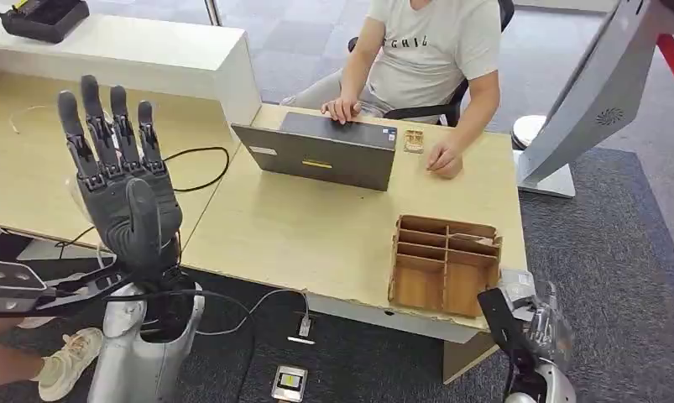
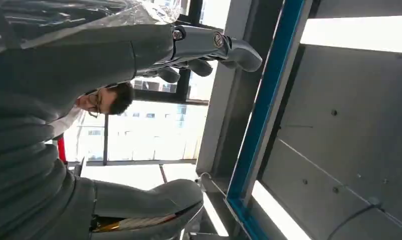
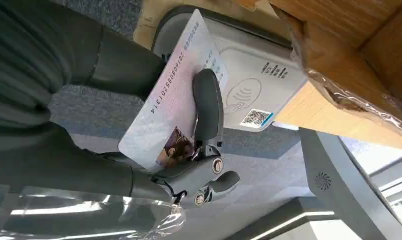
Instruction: Pass the card to the sensor for recognition and then transmit it.
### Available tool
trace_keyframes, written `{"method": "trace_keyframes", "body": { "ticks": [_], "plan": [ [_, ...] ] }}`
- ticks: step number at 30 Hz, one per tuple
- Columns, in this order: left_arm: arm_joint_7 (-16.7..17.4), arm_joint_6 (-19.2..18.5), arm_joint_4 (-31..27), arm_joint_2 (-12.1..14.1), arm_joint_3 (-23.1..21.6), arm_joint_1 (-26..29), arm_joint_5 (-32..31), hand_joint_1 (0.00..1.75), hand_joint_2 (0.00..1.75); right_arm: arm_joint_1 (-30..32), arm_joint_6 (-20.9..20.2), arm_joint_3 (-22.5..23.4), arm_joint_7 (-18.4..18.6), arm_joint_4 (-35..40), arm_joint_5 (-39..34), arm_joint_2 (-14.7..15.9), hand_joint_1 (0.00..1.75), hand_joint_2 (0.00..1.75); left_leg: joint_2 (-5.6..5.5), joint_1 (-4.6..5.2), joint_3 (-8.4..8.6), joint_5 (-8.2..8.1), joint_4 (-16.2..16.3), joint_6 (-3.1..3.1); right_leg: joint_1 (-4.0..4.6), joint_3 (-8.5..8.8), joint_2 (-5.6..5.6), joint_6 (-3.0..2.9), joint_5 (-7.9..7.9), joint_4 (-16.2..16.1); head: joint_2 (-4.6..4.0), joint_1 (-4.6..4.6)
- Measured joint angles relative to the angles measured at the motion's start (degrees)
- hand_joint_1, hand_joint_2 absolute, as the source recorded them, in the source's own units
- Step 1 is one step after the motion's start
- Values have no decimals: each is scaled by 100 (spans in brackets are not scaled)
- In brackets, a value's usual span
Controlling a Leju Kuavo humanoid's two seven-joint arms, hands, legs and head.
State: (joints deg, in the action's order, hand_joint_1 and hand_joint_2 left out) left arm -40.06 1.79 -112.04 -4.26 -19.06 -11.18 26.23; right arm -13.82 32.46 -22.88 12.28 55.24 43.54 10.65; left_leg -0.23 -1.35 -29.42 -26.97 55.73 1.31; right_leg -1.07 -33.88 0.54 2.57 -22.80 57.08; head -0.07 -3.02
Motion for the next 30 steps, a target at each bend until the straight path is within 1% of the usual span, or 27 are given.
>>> {"method": "trace_keyframes", "body": {
  "ticks": [10, 16, 21, 25, 30],
  "plan": [
    [0, -57, 0, 0, 2, -11, -20, 0, 175, -211, -190, -96, 81, -357, 4, -68, 175, 175, 2, 0, 7, 1, 0, 0, 0, 4, 1, 0, 0, 0, 0, 0],
    [0, -129, 0, 0, 15, -12, -31, 0, 175, -304, -168, -136, 26, -536, -52, -108, 175, 175, 3, 0, 14, 0, 0, 0, 0, 12, 2, 0, 0, 0, 0, 0],
    [0, -138, 0, 0, 20, -13, -35, 0, 175, -373, -13, -140, -26, -589, -50, -121, 175, 175, 3, 0, 15, 2, 0, 1, 0, 14, 2, 0, 1, 0, 0, 2],
    [0, -144, 0, 0, 22, -14, -9, 0, 175, -410, 135, -142, 26, -528, 133, -81, 175, 175, 3, 1, 14, 3, 1, 0, 0, 13, 2, 0, 2, 0, 0, 0],
    [0, -346, 17, -4, 26, -17, -2, 0, 175, -470, 133, -116, 162, 55, 733, 111, 175, 175, 5, 1, 12, 3, 2, 0, -1, 9, 4, -1, 3, 0, 0, 0]
  ]
}}
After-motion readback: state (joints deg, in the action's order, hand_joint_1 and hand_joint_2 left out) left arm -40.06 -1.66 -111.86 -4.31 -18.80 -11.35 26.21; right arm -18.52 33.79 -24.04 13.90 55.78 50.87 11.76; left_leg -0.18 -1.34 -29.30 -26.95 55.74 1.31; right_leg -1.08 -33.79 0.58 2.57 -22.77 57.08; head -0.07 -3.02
